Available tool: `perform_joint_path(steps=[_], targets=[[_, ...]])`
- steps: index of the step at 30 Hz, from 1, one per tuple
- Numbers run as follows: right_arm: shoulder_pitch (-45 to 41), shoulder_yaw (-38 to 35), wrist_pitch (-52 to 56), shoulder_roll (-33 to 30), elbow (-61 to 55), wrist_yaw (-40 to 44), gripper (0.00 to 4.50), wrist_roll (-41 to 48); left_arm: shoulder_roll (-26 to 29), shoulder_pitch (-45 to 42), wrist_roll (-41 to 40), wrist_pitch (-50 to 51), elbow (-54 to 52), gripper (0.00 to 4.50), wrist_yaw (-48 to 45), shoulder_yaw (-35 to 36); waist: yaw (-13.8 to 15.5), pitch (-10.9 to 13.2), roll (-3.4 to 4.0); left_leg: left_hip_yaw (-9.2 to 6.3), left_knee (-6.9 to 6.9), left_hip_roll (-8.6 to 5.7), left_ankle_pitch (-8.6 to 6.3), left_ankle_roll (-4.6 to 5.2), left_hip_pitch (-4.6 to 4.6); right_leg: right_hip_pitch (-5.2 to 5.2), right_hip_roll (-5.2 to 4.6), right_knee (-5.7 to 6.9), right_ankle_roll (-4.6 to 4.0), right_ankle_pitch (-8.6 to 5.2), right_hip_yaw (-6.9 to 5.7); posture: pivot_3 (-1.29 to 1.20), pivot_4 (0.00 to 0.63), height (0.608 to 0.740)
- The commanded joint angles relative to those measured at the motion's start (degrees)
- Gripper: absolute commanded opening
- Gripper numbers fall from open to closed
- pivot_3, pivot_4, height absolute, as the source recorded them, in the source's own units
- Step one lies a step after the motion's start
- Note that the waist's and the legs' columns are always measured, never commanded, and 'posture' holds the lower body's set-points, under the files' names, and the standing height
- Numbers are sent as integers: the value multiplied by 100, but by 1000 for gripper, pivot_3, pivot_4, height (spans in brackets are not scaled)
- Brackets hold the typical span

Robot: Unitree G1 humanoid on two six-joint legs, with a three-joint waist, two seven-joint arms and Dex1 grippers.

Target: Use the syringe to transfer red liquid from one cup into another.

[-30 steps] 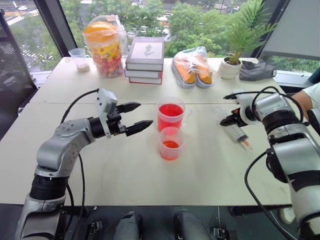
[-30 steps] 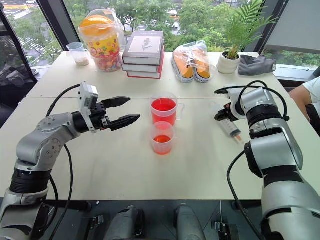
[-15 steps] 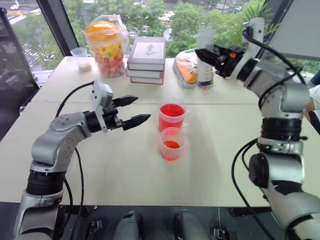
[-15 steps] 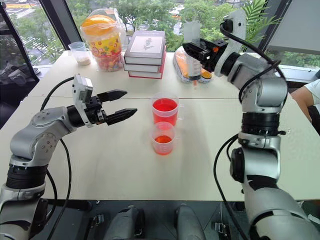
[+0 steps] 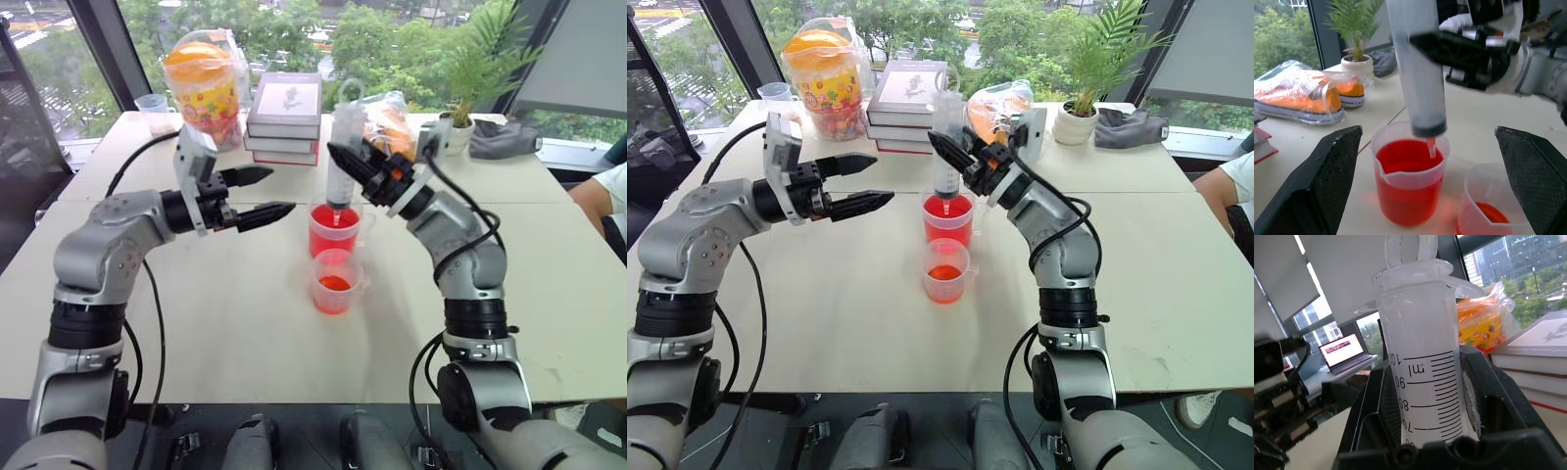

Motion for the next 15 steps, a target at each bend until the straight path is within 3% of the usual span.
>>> perform_joint_path(steps=[1, 15], targets=[[66, 154, -448, 48, 39, 31, 1344, -119, -18, -348, 87, -95, 192, 4500, -78, -31, 5, 0, 0, 0, 0, 0, 0, 0, 0, 0, 0, -1, 0, 0, 0, 0, 150, 740], [186, 530, -1251, 42, 632, 117, 1344, -497, -711, -1577, 595, -644, 1475, 4500, -266, -376, 10, 0, 0, -1, 0, -1, 1, -1, -1, 0, 2, -1, 0, 0, 0, 0, 150, 740]])
